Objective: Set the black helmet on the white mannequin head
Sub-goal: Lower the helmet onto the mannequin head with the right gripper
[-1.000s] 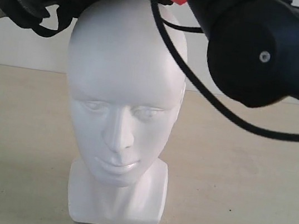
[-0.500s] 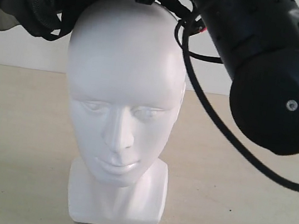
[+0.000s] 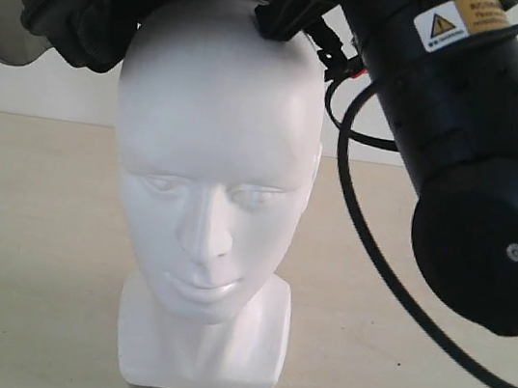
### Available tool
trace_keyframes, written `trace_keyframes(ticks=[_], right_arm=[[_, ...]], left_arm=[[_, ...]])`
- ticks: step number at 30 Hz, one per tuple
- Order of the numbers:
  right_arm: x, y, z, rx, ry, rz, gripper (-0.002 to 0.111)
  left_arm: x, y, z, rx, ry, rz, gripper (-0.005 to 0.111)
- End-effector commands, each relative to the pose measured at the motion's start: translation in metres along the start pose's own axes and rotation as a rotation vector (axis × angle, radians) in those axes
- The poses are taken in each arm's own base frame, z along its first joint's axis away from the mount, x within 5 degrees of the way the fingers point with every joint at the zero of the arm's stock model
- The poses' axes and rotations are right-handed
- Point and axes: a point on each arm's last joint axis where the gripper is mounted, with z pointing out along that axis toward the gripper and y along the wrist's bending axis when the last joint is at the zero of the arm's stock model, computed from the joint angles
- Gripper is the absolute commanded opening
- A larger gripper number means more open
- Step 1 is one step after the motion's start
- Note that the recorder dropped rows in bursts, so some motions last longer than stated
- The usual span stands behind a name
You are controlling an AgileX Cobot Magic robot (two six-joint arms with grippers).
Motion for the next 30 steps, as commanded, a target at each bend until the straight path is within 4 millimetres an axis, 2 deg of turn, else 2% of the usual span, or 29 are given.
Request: trace_keyframes(ticks=[1,20,30], right_arm=[[-0.005,0.008,-0.008,-0.054,-0.032,0.0,0.0],[-0.011,0.003,-0.013,-0.031,-0.078,-0.015,0.0],[-0.01,-0.003,-0.013,0.043,-0.072,-0.066,0.0]], left_arm=[[0.001,0.0,0.0,0.009,0.0,0.004,0.004],[0.001,0.0,0.0,0.009,0.0,0.004,0.004],[0.001,0.0,0.0,0.009,0.0,0.004,0.004]])
